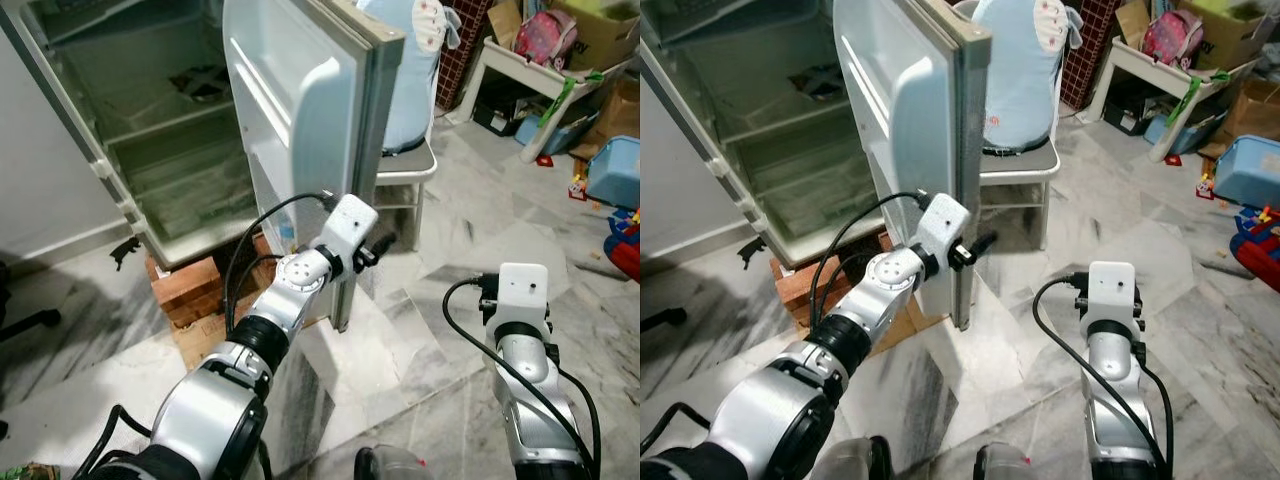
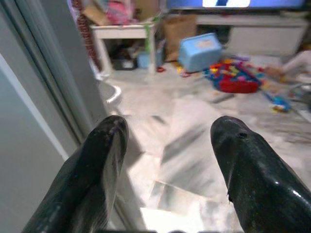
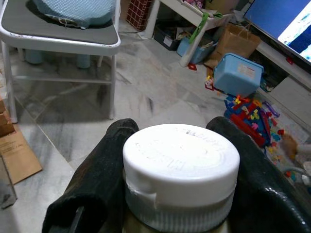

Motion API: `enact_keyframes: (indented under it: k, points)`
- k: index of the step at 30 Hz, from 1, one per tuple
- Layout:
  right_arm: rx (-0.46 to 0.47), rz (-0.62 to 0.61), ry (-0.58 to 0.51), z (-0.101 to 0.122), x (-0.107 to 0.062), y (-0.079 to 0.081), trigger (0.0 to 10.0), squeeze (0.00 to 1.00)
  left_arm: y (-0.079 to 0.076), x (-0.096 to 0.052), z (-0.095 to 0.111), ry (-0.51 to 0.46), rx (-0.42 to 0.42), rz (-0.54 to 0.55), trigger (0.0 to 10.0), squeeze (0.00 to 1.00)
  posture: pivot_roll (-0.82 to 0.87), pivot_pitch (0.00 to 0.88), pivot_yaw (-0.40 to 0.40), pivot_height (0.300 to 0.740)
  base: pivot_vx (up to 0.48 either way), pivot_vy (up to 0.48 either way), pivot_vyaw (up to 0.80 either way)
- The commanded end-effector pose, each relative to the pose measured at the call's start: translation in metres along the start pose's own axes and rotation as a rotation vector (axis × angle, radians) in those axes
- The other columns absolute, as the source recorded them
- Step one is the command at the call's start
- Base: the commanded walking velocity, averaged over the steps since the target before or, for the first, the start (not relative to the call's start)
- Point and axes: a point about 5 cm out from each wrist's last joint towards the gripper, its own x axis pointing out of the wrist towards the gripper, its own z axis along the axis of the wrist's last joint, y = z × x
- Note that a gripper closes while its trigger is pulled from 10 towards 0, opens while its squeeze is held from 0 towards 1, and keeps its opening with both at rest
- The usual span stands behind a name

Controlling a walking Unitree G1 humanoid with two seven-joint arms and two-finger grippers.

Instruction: Restocking fridge

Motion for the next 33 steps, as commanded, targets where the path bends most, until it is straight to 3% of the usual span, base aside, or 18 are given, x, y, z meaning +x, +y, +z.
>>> enact_keyframes:
  k: [1, 2, 5, 7, 10, 15, 23, 28, 33]
  points:
    - [0.001, -0.016, -0.031, 0.007, -0.002, -0.002, 10.0, 0.00, -0.012, -0.005, -0.007, -0.024, -0.023, -0.026, 10.0, 0.00, -0.09, 0.110, 0.024, 0.740, 0.000, 0.000, 0.00]
    - [0.001, -0.015, -0.030, 0.006, -0.002, -0.002, 10.0, 0.00, -0.010, -0.008, -0.008, -0.031, -0.017, -0.016, 10.0, 0.00, -0.09, 0.110, 0.024, 0.740, 0.000, 0.000, 0.00]
    - [0.000, -0.003, -0.029, 0.007, -0.001, 0.000, 10.0, 0.00, 0.014, -0.031, -0.013, -0.073, -0.043, 0.183, 10.0, 0.00, -0.07, 0.115, 0.018, 0.740, 0.000, 0.000, 0.00]
    - [-0.002, 0.002, -0.028, 0.007, 0.000, 0.001, 10.0, 0.00, 0.035, -0.057, -0.017, -0.098, -0.101, 0.388, 10.0, 0.00, -0.05, 0.119, 0.009, 0.740, 0.000, 0.000, 0.00]
    - [-0.003, 0.013, -0.031, 0.008, 0.002, 0.004, 10.0, 0.00, 0.047, -0.086, -0.020, -0.106, -0.135, 0.543, 10.0, 0.00, -0.04, 0.120, 0.005, 0.740, 0.000, 0.000, 0.00]
    - [0.009, 0.027, -0.027, 0.010, 0.004, 0.007, 10.0, 0.00, 0.051, -0.119, -0.027, -0.081, -0.146, 0.662, 10.0, 0.00, -0.03, 0.121, 0.000, 0.740, 0.000, 0.000, 0.00]
    - [0.008, 0.029, -0.018, 0.009, 0.006, 0.009, 10.0, 0.00, 0.054, -0.139, -0.037, 0.000, -0.153, 0.686, 10.0, 0.00, -0.02, 0.122, 0.002, 0.740, 0.000, 0.393, -0.65]
    - [0.011, 0.028, -0.019, 0.009, 0.006, 0.009, 10.0, 0.00, 0.055, -0.140, -0.033, 0.009, -0.143, 0.681, 10.0, 0.00, -0.02, 0.119, 0.006, 0.740, 0.000, 0.480, 0.00]
    - [0.014, 0.028, -0.022, 0.009, 0.007, 0.009, 10.0, 0.00, 0.053, -0.137, -0.030, 0.016, -0.146, 0.661, 10.0, 0.00, -0.02, 0.114, 0.010, 0.740, 0.000, 0.480, -0.72]
